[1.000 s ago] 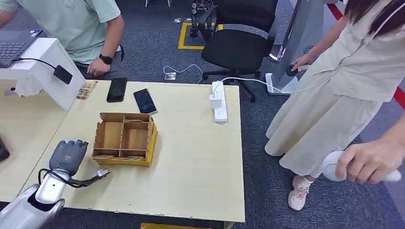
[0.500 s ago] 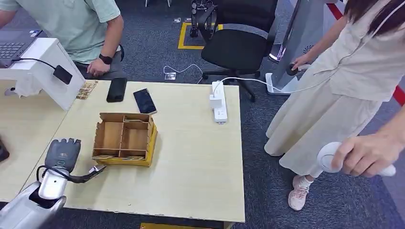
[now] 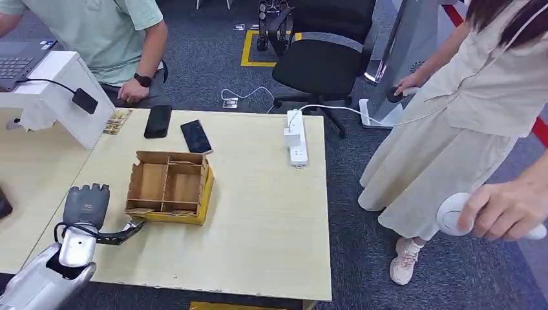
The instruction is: Pass the card to the sensor for recognition and then transmit it.
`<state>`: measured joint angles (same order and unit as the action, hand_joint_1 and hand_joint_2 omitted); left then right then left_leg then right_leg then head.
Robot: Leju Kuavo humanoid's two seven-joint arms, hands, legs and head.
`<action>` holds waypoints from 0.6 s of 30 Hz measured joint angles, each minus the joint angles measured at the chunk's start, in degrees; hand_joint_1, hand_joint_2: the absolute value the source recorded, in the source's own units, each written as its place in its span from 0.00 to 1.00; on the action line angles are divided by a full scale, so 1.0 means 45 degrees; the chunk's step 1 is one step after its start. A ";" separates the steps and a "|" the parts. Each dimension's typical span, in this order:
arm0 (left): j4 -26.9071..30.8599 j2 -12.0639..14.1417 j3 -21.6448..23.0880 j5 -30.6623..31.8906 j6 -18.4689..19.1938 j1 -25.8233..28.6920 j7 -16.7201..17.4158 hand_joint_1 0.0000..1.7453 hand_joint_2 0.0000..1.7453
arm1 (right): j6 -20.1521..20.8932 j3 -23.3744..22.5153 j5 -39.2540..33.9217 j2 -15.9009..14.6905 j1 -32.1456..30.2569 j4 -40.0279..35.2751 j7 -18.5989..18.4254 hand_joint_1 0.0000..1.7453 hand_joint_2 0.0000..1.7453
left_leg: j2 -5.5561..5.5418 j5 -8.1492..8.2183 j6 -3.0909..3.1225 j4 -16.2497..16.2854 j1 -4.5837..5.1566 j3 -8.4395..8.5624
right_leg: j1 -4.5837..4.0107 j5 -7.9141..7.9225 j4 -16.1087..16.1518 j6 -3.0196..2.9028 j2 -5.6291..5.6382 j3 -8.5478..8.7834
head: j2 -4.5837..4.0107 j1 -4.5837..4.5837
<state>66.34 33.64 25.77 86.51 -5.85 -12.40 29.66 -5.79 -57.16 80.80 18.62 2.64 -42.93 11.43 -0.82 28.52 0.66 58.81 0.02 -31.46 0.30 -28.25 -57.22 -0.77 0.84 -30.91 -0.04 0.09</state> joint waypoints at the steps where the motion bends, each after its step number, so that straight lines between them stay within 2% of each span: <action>1: 0.0083 -0.0107 -0.0005 0.0000 -0.0035 -0.0034 0.0127 1.00 1.00 | 0.0000 -0.0005 0.0039 0.0029 0.0001 -0.0034 0.0000 0.00 1.00 | 0.0000 -0.0001 0.0001 0.0000 0.0000 -0.0002 | 0.0000 0.0004 0.0000 0.0006 0.0000 -0.0001 | 0.0000 -0.0005; 3: 0.0136 -0.0136 -0.0005 0.0000 -0.0098 -0.0047 0.0030 1.00 1.00 | 0.0005 -0.0005 0.0107 0.0053 -0.0001 -0.0063 -0.0010 0.00 1.00 | 0.0001 -0.0001 0.0001 0.0000 0.0000 -0.0003 | 0.0000 0.0006 0.0000 0.0009 0.0003 -0.0002 | -0.0005 -0.0009; 6: 0.0340 -0.0190 -0.0073 0.0000 -0.0685 -0.0050 -0.0305 1.00 1.00 | 0.0010 -0.0024 0.0141 0.0068 -0.0004 -0.0131 -0.0015 0.00 1.00 | 0.0001 -0.0001 0.0001 0.0000 0.0001 -0.0004 | 0.0001 0.0007 0.0000 0.0010 0.0004 -0.0003 | 0.0000 0.0000; 7: 0.0369 -0.0194 -0.0097 0.0000 -0.0637 -0.0046 -0.0271 1.00 1.00 | 0.0005 -0.0029 0.0161 0.0082 -0.0003 -0.0136 -0.0015 0.00 1.00 | 0.0001 -0.0001 0.0001 0.0000 0.0000 -0.0004 | 0.0001 0.0007 0.0000 0.0010 0.0004 -0.0004 | -0.0005 0.0000; 10: 0.0753 -0.0238 -0.0379 0.0000 0.0369 -0.0052 0.0545 1.00 1.00 | 0.0049 -0.0039 0.0180 0.0126 0.0021 -0.0262 -0.0019 0.00 1.00 | 0.0000 -0.0002 0.0002 0.0000 -0.0001 -0.0006 | 0.0000 0.0007 0.0000 0.0010 0.0002 -0.0003 | 0.0000 -0.0005; 18: 0.0787 -0.0073 -0.0340 0.0000 0.0286 -0.0122 0.0637 1.00 1.00 | 0.0151 -0.0049 0.0180 0.0150 0.0019 -0.0325 -0.0102 0.00 1.00 | 0.0001 -0.0002 0.0002 0.0000 0.0000 -0.0006 | 0.0000 0.0007 0.0000 0.0010 0.0004 -0.0006 | 0.0000 0.0000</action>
<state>69.88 33.31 24.24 86.51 -4.57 -12.95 32.52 -5.11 -57.37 81.61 19.30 2.73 -44.39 10.97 -0.82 28.51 0.67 58.81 0.02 -31.49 0.30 -28.22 -57.21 -0.73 0.86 -30.94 -0.04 0.09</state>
